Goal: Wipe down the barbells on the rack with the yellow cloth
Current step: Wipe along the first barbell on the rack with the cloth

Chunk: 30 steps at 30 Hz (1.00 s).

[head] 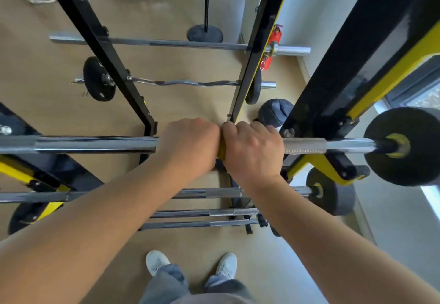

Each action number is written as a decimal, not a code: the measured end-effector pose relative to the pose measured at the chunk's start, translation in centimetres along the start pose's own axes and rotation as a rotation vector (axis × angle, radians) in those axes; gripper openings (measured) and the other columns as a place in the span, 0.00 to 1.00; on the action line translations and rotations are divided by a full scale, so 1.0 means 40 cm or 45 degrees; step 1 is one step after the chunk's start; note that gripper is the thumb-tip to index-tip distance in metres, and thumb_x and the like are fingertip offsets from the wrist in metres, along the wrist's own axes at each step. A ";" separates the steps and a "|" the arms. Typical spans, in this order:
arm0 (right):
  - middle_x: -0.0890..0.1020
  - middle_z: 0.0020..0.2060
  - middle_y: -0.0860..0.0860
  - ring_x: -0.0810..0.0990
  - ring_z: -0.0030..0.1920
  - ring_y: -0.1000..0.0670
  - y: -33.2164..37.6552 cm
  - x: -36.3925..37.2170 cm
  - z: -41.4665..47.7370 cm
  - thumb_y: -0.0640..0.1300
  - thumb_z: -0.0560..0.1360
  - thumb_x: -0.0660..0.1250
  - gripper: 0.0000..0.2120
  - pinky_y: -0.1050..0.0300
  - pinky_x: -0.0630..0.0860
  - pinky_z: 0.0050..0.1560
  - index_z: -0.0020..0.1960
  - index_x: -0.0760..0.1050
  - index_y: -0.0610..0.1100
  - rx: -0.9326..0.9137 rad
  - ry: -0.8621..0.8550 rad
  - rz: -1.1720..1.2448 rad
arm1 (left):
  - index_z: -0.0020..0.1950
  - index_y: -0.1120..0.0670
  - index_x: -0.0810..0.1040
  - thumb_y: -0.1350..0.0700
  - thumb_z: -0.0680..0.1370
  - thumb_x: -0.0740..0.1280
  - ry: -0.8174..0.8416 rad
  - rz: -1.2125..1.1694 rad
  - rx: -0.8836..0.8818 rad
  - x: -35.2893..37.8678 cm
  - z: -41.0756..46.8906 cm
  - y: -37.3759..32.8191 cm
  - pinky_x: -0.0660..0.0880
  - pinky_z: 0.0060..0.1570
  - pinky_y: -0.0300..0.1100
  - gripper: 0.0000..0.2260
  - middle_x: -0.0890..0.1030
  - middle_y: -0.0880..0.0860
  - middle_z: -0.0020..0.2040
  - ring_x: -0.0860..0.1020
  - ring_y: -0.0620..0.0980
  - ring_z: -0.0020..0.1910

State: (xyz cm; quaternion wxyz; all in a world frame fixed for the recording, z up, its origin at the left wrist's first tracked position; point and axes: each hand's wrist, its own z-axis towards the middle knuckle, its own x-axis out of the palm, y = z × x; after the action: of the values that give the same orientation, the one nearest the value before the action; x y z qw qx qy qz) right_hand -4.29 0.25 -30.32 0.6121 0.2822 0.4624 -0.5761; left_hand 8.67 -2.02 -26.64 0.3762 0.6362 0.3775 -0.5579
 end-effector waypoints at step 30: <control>0.67 0.29 0.54 0.68 0.31 0.45 0.067 -0.059 0.065 0.48 0.73 0.62 0.06 0.56 0.57 0.30 0.43 0.65 0.49 -0.088 0.378 0.080 | 0.51 0.58 0.75 0.59 0.74 0.70 -0.670 0.021 0.350 0.086 -0.089 0.137 0.73 0.36 0.46 0.08 0.79 0.55 0.40 0.79 0.55 0.36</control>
State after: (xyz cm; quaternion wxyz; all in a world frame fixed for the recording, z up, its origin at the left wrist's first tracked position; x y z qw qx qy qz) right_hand -0.84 -0.52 -27.65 0.5641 0.3573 0.5583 -0.4924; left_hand 15.42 -0.97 -29.41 0.3761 0.5178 0.1827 -0.7464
